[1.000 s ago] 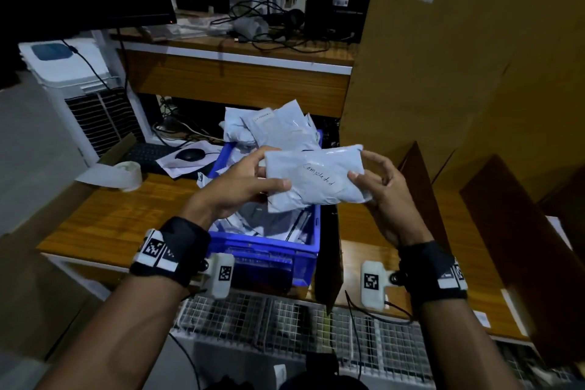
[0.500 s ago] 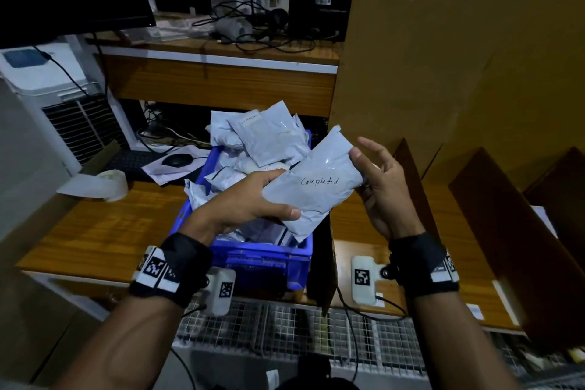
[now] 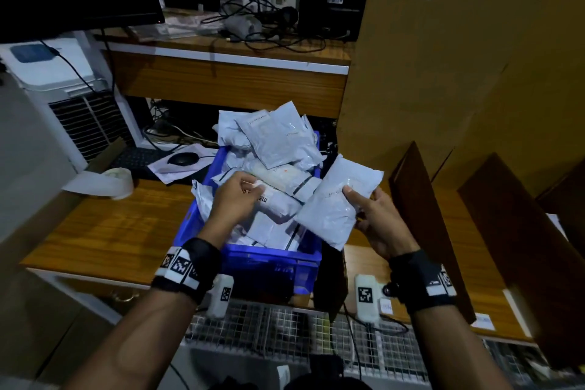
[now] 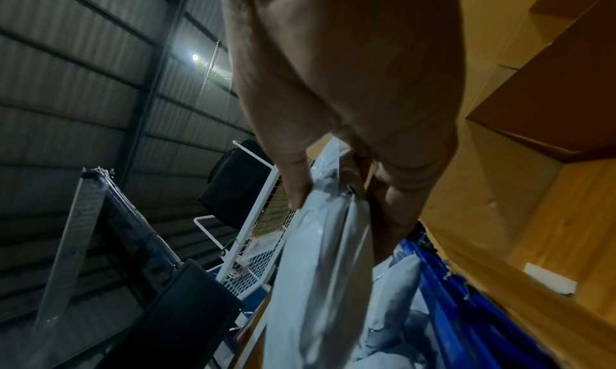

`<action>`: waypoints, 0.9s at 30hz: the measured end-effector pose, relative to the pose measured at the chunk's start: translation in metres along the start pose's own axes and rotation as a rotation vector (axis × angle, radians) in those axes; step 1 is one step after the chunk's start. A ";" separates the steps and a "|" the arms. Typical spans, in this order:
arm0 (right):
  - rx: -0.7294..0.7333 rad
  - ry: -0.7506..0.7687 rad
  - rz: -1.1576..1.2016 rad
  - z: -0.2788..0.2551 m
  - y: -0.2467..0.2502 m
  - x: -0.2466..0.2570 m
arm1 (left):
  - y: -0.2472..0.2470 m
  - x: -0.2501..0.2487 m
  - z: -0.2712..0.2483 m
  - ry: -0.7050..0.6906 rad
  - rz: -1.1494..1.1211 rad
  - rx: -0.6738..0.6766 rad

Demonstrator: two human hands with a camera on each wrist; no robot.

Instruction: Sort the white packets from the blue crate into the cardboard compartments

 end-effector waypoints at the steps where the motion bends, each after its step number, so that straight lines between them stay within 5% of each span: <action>1: 0.004 -0.013 -0.022 0.003 0.002 -0.002 | 0.007 0.007 0.007 0.037 0.035 -0.051; 7: 0.018 -0.056 -0.084 0.018 -0.003 -0.016 | 0.002 0.049 0.023 0.359 -0.110 -0.039; 17: 0.051 -0.086 -0.156 0.027 -0.016 -0.026 | 0.002 0.048 0.025 0.394 -0.331 -0.126; 27: 0.035 -0.040 -0.123 0.018 -0.009 -0.015 | 0.014 0.027 -0.006 0.363 -0.584 0.048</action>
Point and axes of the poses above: each hand's wrist, its own z-axis towards the middle knuckle, its own y-axis out of the back of the hand, x = y × z, the point moved 6 cm from there along z, towards the middle knuckle, and after that the axes turned 7 degrees about -z, right-handed, at the moved point
